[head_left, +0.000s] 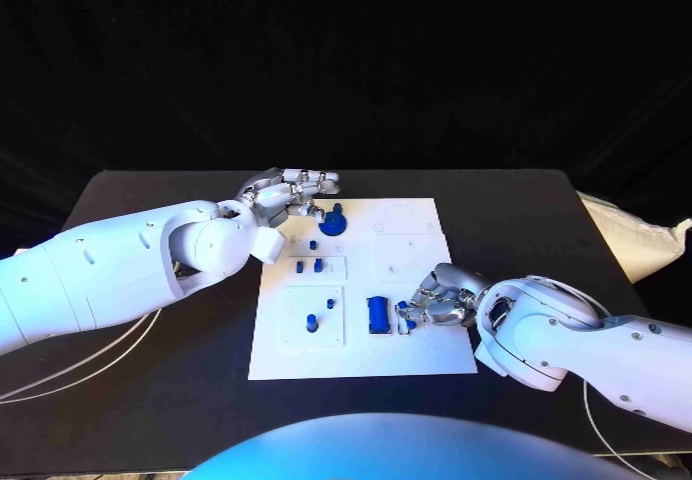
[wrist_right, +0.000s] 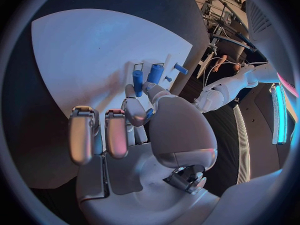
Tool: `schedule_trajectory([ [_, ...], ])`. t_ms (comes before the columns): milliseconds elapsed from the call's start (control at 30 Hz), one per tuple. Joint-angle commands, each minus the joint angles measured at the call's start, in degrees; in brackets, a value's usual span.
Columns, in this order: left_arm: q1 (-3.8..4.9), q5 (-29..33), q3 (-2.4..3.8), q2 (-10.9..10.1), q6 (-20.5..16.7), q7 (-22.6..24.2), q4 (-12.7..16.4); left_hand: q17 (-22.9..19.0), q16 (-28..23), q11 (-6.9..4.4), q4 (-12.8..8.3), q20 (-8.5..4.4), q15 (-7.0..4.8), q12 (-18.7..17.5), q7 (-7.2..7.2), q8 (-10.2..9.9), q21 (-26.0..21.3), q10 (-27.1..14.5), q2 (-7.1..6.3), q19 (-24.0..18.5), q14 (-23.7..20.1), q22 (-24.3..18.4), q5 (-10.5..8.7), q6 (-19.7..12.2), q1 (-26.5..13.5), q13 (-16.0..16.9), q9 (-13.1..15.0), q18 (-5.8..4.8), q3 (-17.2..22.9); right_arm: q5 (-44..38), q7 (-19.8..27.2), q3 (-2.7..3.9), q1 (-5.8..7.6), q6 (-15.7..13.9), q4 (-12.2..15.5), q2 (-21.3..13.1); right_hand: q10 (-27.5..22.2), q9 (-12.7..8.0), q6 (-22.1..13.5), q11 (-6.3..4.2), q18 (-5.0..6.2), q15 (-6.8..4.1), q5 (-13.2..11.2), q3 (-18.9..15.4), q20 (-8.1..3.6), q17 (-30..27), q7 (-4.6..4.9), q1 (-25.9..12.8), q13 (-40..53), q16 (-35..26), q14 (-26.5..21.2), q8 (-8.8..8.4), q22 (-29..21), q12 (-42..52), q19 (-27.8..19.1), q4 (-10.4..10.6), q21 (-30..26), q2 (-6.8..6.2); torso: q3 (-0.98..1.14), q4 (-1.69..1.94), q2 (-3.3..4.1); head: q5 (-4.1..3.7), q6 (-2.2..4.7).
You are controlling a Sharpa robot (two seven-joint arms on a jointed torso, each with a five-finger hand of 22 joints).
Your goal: Assemble the parts on the task board
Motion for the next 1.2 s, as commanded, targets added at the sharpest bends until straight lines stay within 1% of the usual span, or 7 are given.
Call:
schedule_trajectory([
  [33, 0.01, -0.17, 0.04, 0.12, 1.05, 0.24, 0.14, -0.06, -0.06, 0.1, -0.1, 0.11, 0.05, 0.17, 0.03, 0.18, -0.23, -0.4, 0.6, -0.23, -0.43, -0.07, -0.26, -0.32, -0.01, -0.03, 0.0, 1.04, -0.25, -2.94, -1.53, -0.04, -0.09, 3.08, -0.11, 0.24, 0.4, 0.13, 0.6, -0.08, -0.85, -0.39, 0.22, -0.18, -0.17, 2.35, -0.17, -0.6, 0.16, 0.28, 3.85, 0.21, 1.41, 0.4, 0.44, 0.42, 0.28, -0.02, -0.01, -0.04, -0.02, 0.04, -0.09],
  [300, 0.01, -0.17, 0.04, 0.13, 1.13, 0.17, 0.12, -0.06, -0.06, 0.1, -0.1, 0.11, 0.05, 0.17, 0.03, 0.18, -0.23, -0.4, 0.6, -0.23, -0.43, -0.07, -0.26, -0.32, -0.01, -0.03, 0.0, 1.04, -0.25, -4.19, -1.87, -0.04, -0.12, 4.71, -0.27, 0.5, 1.32, 0.53, 1.36, -0.38, -0.84, -0.61, 0.06, -0.51, -0.34, 2.23, -0.56, -0.58, 1.89, 0.2, 3.82, 0.72, 1.39, 2.44, 0.44, 0.54, 0.26, 0.14, 0.0, 0.0, -0.01, 0.0, -0.15],
  [700, 0.01, -0.37, 0.04, 0.12, 1.22, 0.09, 0.13, -0.14, -0.06, 0.11, -0.11, 0.11, 0.05, 0.22, 0.05, 0.2, -0.25, -0.44, 0.63, -0.22, -0.46, -0.09, -0.26, -0.35, 0.0, -0.03, 0.0, 1.04, -0.31, -4.59, -1.86, -0.04, -0.14, 5.31, -0.28, 0.97, 1.68, 0.99, 1.95, -0.64, -0.86, -0.85, -0.37, -1.07, -0.58, 2.29, -0.86, -1.0, 2.59, 0.21, 3.83, 1.24, 1.44, 3.14, 0.48, 1.03, 0.27, 0.35, -0.03, 0.05, -0.02, 0.01, -0.15],
  [867, 0.01, -0.47, 0.04, 0.08, 1.27, 0.05, 0.18, -0.14, -0.06, 0.11, -0.11, 0.11, 0.05, 0.22, 0.05, 0.2, -0.25, -0.44, 0.63, -0.22, -0.46, -0.09, -0.26, -0.35, 0.0, -0.03, 0.0, 1.04, -0.31, -4.75, -1.82, -0.04, -0.14, 5.25, -0.39, 1.11, 1.89, 1.36, 2.06, -0.69, -0.87, -0.92, 0.16, -2.49, -0.72, 2.35, -0.91, -2.83, 3.0, 0.22, 3.84, 1.5, 1.44, 3.44, 0.5, 2.84, 0.25, 0.63, -0.05, 0.02, 0.0, 0.08, -0.15],
  [1033, 0.01, -0.5, 0.04, 0.05, 1.32, 0.0, 0.21, -0.14, -0.06, 0.11, -0.11, 0.11, 0.05, 0.22, 0.05, 0.2, -0.25, -0.44, 0.63, -0.22, -0.46, -0.09, -0.26, -0.35, 0.0, -0.03, 0.0, 1.04, -0.31, -4.91, -1.8, -0.04, -0.14, 5.19, -0.52, 1.2, 2.01, 1.7, 2.08, -0.7, -0.89, -0.95, -0.3, -4.76, -0.77, 2.4, -0.93, -4.55, 3.29, 0.23, 3.85, 1.7, 1.53, 3.55, 0.57, 4.71, 0.27, 0.48, -0.05, 0.04, -0.01, 0.09, -0.15],
  [1100, 0.01, -0.51, 0.04, 0.03, 1.32, -0.02, 0.22, -0.14, -0.06, 0.11, -0.11, 0.11, 0.05, 0.22, 0.05, 0.2, -0.25, -0.44, 0.63, -0.22, -0.46, -0.09, -0.26, -0.35, 0.0, -0.03, 0.0, 1.04, -0.31, -5.01, -1.79, -0.04, -0.14, 5.12, -0.58, 1.21, 2.04, 1.84, 2.08, -0.72, -0.89, -0.96, -1.3, -5.73, -0.78, 2.42, -0.96, -4.99, 3.4, 0.23, 3.86, 1.78, 1.52, 3.58, 0.57, 5.39, 0.25, 0.48, -0.04, 0.06, 0.0, 0.07, -0.15],
  [1200, 0.01, -0.52, 0.04, 0.01, 1.33, -0.04, 0.23, -0.14, -0.06, 0.11, -0.11, 0.11, 0.05, 0.22, 0.05, 0.2, -0.25, -0.44, 0.63, -0.22, -0.46, -0.09, -0.26, -0.35, 0.0, -0.03, 0.0, 1.04, -0.31, -5.2, -1.78, -0.04, -0.14, 4.89, -0.68, 1.23, 2.02, 2.08, 1.99, -0.76, -0.87, -0.99, -3.89, -7.32, -0.81, 2.39, -1.01, -5.19, 3.46, 0.19, 3.85, 1.88, 1.47, 3.45, 0.54, 6.29, 0.2, 0.5, -0.05, 0.06, -0.03, 0.08, -0.15],
])
